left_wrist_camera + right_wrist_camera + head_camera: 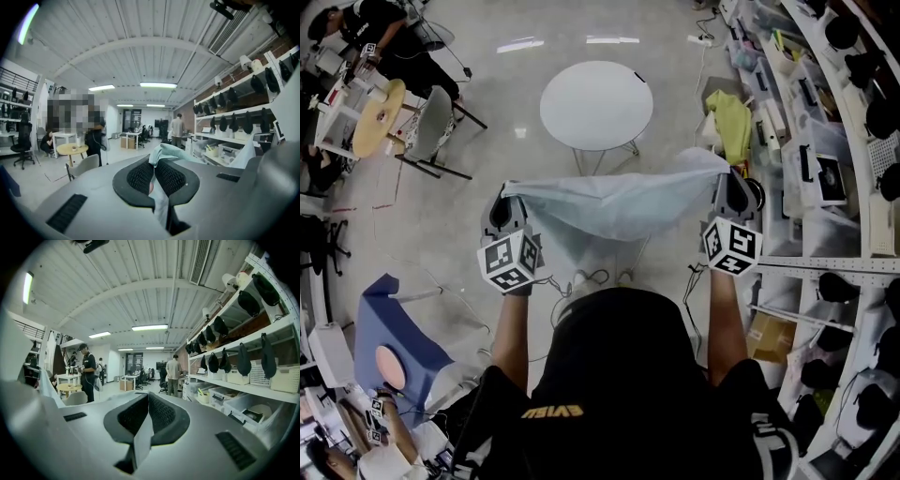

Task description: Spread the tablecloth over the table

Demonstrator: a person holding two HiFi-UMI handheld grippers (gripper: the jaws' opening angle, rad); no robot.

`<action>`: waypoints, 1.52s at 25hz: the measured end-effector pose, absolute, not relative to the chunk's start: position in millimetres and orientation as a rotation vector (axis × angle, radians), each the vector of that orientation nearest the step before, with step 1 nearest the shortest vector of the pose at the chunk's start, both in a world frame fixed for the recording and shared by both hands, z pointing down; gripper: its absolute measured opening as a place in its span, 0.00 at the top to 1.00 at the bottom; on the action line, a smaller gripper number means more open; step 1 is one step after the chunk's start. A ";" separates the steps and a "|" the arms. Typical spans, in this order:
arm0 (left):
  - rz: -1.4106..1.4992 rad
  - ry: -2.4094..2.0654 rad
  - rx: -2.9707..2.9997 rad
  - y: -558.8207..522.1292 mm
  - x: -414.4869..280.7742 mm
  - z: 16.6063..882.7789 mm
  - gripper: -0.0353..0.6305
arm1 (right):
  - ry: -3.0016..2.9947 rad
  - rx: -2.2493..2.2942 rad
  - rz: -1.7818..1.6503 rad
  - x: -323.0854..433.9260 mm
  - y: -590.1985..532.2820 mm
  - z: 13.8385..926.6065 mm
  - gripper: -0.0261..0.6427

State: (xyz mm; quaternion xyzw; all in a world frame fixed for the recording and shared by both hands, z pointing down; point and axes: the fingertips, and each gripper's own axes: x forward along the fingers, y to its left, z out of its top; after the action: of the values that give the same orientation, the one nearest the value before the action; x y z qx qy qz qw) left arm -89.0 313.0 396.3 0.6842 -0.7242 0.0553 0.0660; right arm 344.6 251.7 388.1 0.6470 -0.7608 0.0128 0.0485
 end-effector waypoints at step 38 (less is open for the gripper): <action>0.288 -2.112 2.334 116.5 -213.1 358.6 0.91 | -2.196 2.068 -0.124 293.7 77.7 337.9 0.95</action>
State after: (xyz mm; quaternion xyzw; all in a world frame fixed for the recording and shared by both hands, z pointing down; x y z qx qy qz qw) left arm -213.1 116.5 358.6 0.7384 -0.6681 0.0912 -0.0099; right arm 293.7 77.7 337.9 0.6836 -0.7261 -0.0408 0.0612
